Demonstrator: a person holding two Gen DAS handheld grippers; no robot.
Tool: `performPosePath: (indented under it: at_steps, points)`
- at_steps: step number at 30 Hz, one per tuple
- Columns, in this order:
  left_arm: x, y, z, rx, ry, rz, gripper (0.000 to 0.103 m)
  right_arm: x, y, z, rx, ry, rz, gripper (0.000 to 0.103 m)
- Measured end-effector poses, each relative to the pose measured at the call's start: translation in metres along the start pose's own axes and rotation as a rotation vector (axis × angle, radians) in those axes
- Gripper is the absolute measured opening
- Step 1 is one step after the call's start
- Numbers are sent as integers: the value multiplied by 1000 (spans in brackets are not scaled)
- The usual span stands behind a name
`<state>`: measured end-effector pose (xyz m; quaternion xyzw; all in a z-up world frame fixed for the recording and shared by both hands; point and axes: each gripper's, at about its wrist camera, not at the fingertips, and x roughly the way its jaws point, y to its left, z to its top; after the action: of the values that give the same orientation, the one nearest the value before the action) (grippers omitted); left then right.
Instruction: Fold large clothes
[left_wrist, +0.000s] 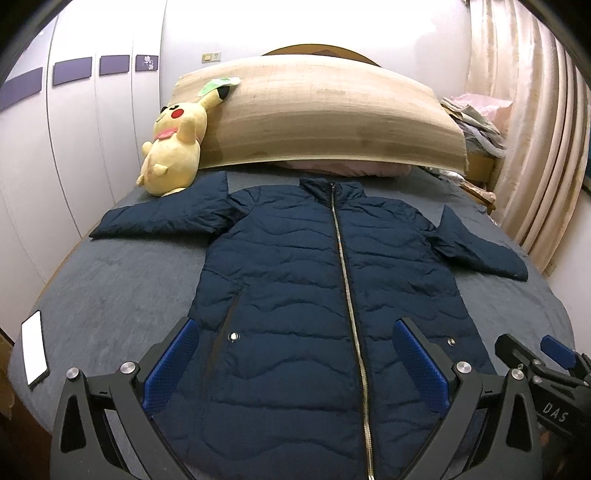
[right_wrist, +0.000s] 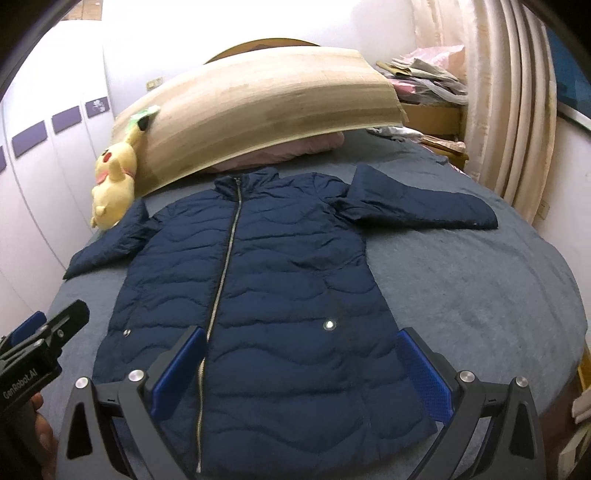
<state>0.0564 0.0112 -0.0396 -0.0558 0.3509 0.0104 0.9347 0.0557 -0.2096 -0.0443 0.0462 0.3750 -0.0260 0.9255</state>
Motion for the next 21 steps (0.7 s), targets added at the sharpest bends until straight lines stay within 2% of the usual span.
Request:
performPosePath:
  at_steps: [12,21]
  points:
    - [40,2,16,43,1,-20,103,28,2,19,15,-15,-73,103]
    - [53,1,20,46,3,-13,103,43,7,27,12,-15,-85,103]
